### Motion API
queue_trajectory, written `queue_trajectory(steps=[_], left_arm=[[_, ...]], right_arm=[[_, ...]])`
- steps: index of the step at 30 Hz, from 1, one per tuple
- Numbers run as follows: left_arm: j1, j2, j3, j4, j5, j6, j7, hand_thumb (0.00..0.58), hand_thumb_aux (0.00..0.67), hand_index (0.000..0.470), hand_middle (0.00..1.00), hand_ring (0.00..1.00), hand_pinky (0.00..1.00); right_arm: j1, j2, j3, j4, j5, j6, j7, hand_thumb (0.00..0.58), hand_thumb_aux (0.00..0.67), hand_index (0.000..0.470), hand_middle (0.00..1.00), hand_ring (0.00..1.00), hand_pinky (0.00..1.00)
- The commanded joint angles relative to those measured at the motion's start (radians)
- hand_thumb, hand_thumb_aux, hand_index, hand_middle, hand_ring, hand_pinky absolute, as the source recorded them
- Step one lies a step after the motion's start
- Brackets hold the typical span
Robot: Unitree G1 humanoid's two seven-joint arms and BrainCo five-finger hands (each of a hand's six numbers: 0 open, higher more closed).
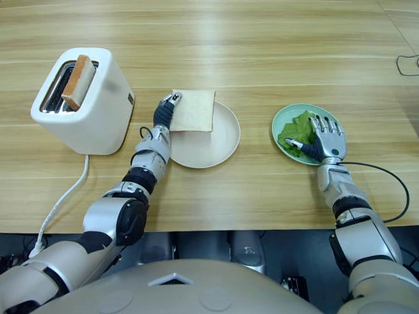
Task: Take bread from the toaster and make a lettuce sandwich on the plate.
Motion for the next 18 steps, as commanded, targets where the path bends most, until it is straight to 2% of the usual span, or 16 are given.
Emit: queue_trajectory(steps=[1, 2, 3, 4, 7, 9, 10, 13, 18], left_arm=[[-0.008, -0.004, 0.003, 0.032, 0.008, 0.031, -0.003, 0.325, 0.226, 0.155, 0.83, 0.83, 0.83], [-0.008, -0.004, 0.003, 0.033, 0.01, 0.033, -0.004, 0.116, 0.071, 0.049, 0.8, 0.8, 0.8], [-0.007, -0.004, 0.002, 0.034, 0.011, 0.034, -0.005, 0.0, 0.0, 0.0, 0.77, 0.77, 0.77], [-0.007, -0.003, 0.001, 0.033, 0.012, 0.035, -0.007, 0.0, 0.0, 0.0, 0.72, 0.72, 0.72], [-0.003, -0.003, 0.0, 0.026, 0.015, 0.036, -0.013, 0.0, 0.0, 0.0, 0.61, 0.61, 0.61], [0.001, -0.002, -0.003, 0.019, 0.021, 0.031, -0.015, 0.0, 0.0, 0.0, 0.61, 0.61, 0.61], [0.003, -0.001, -0.006, 0.013, 0.025, 0.024, -0.013, 0.0, 0.0, 0.0, 0.55, 0.55, 0.55], [0.011, -0.001, -0.017, -0.009, 0.04, 0.003, -0.009, 0.0, 0.0, 0.0, 0.5, 0.5, 0.5], [0.032, -0.009, -0.039, -0.056, 0.075, -0.033, -0.003, 0.0, 0.0, 0.0, 0.4, 0.4, 0.4]], right_arm=[[0.018, -0.008, 0.022, -0.014, 0.007, 0.008, -0.002, 0.164, 0.102, 0.07, 0.0, 0.0, 0.0], [0.018, -0.008, 0.025, -0.015, 0.009, 0.01, -0.002, 0.304, 0.208, 0.143, 0.0, 0.0, 0.0], [0.017, -0.007, 0.027, -0.016, 0.012, 0.011, -0.003, 0.368, 0.265, 0.182, 0.0, 0.0, 0.0], [0.018, -0.007, 0.028, -0.017, 0.015, 0.011, -0.004, 0.452, 0.355, 0.244, 0.0, 0.0, 0.0], [0.021, -0.006, 0.029, -0.025, 0.023, 0.012, -0.008, 0.496, 0.415, 0.285, 0.0, 0.0, 0.0], [0.021, -0.005, 0.029, -0.029, 0.029, 0.012, -0.012, 0.503, 0.426, 0.292, 0.0, 0.0, 0.0], [0.021, -0.005, 0.029, -0.032, 0.033, 0.012, -0.016, 0.548, 0.512, 0.352, 0.0, 0.0, 0.0], [0.019, -0.006, 0.026, -0.039, 0.043, 0.009, -0.035, 0.58, 0.665, 0.456, 0.0, 0.0, 0.0], [0.019, -0.01, 0.018, -0.056, 0.059, -0.001, -0.07, 0.58, 0.67, 0.46, 0.0, 0.0, 0.0]])
